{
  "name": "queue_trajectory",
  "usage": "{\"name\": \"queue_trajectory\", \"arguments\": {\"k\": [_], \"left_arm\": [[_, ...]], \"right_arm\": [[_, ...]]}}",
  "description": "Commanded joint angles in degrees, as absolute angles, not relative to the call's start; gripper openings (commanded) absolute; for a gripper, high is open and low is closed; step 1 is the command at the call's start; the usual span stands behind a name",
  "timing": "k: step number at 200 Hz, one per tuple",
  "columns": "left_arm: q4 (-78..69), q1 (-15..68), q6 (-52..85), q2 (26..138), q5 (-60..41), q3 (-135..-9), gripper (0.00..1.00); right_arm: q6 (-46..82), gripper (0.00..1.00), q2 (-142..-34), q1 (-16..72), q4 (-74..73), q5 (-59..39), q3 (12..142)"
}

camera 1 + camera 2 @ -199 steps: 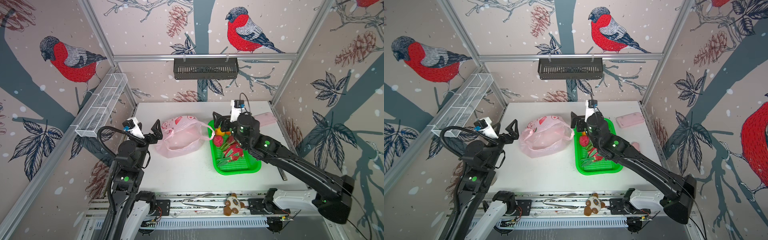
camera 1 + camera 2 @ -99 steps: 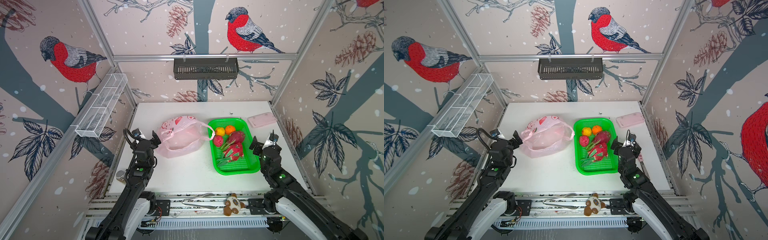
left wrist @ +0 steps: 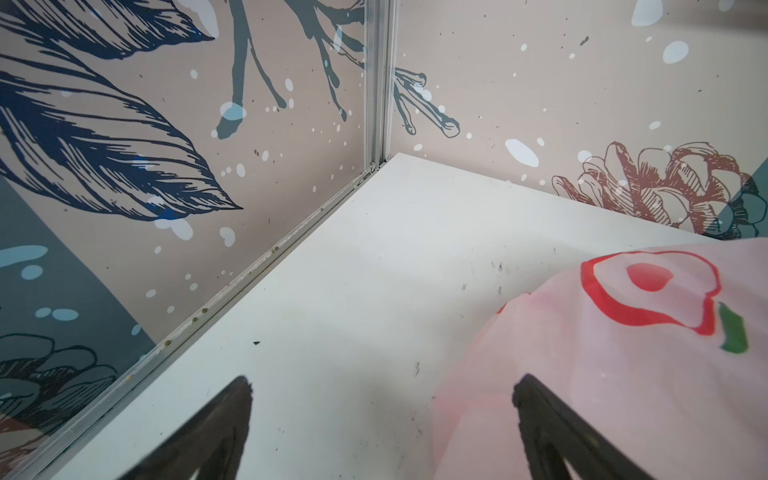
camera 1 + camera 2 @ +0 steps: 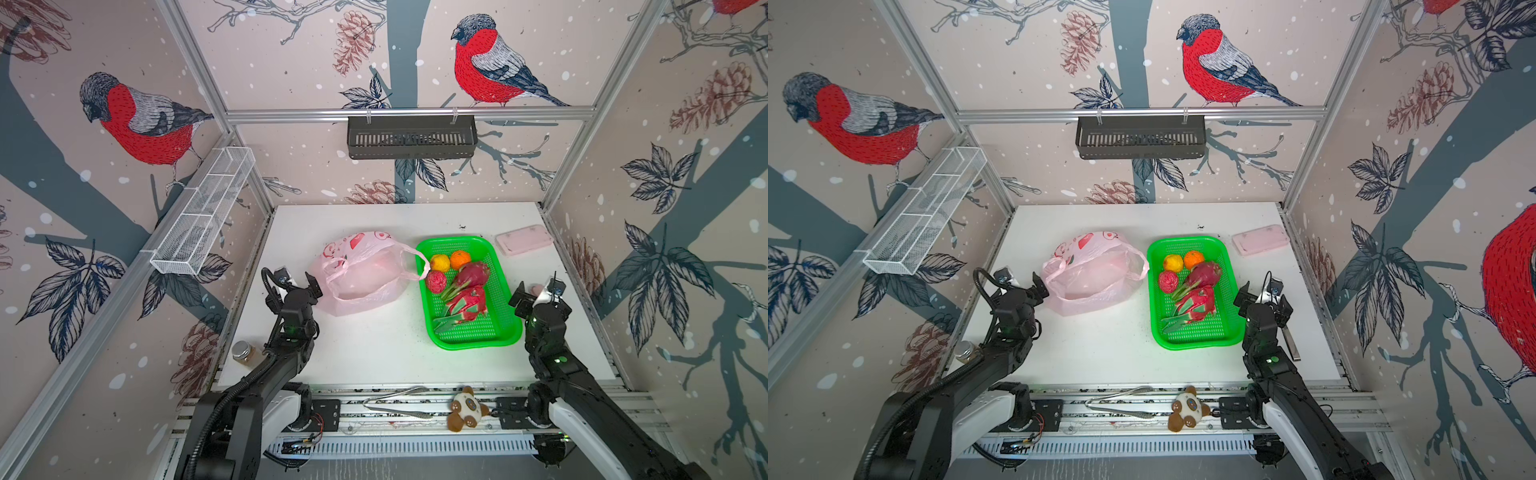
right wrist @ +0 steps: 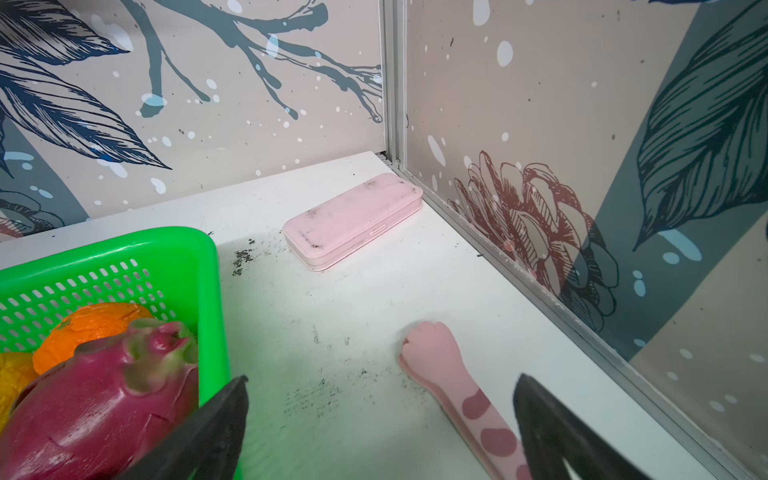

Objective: Untie the knot of the plastic bag and take out the fruit

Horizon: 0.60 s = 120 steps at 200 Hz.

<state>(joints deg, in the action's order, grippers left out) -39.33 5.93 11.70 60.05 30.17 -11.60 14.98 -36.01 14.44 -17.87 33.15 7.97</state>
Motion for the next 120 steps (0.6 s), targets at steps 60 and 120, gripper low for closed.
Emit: {"name": "queue_trajectory", "arguments": {"k": [60,120], "left_arm": [[-54.8,5.1,8.0,65.4,31.4,-7.8,0.98],[-65.9,4.4,5.2,71.6,26.1,-7.1,0.98]], "right_arm": [[11.3,0.99,-40.9,13.6,-27.9,32.6,6.8],[10.4,1.00,-46.8,12.3,-33.3,31.4,7.6]]}}
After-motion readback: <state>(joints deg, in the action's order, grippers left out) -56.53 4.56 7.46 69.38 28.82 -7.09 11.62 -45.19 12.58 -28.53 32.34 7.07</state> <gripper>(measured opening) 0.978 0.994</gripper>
